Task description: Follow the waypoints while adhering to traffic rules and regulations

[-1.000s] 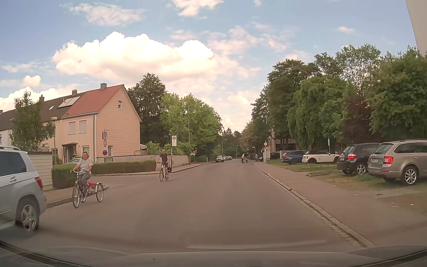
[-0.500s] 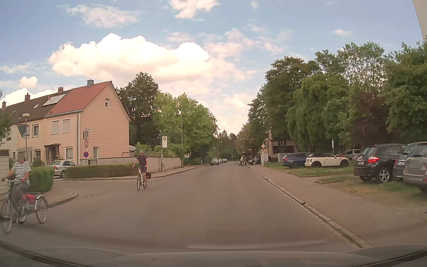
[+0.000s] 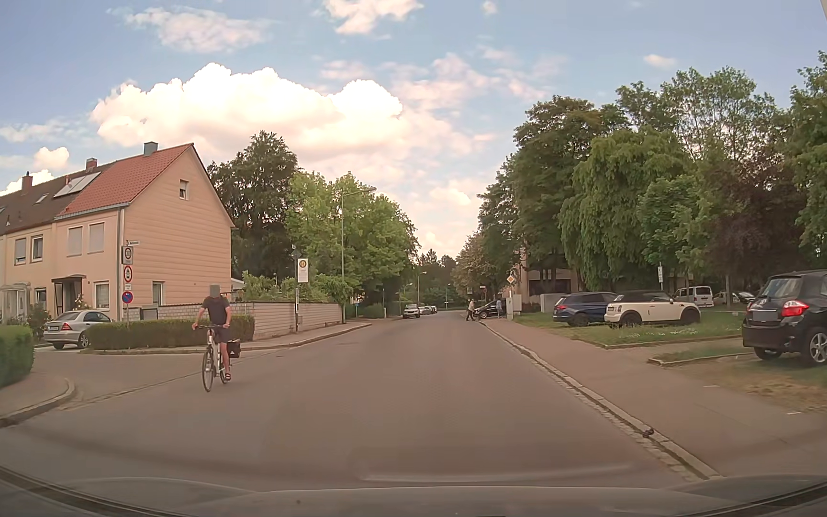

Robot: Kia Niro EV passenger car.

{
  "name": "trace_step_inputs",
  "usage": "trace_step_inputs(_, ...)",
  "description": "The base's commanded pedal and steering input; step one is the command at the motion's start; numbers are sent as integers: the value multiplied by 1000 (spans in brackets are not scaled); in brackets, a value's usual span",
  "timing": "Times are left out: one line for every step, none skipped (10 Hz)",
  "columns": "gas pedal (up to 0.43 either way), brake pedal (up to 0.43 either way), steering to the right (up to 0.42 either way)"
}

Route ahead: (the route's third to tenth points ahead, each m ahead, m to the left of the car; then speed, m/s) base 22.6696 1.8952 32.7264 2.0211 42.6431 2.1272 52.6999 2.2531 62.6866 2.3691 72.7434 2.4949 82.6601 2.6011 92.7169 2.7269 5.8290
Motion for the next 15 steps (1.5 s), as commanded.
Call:
trace_step_inputs(118, 18, 0)
trace_step_inputs(118, 18, 0)
trace_step_inputs(118, 18, 0)
trace_step_inputs(118, 18, 0)
trace_step_inputs(118, 18, 1)
trace_step_inputs(98, 18, 1)
trace_step_inputs(59, 18, 1)
trace_step_inputs(39, 18, 1)
trace_step_inputs(28, 18, 0)
trace_step_inputs(8, 18, 0)
trace_step_inputs(8, 18, 0)
trace_step_inputs(8, 18, 0)
trace_step_inputs(8, 18, 1)
trace_step_inputs(8, 18, 1)
trace_step_inputs(28, 18, 1)
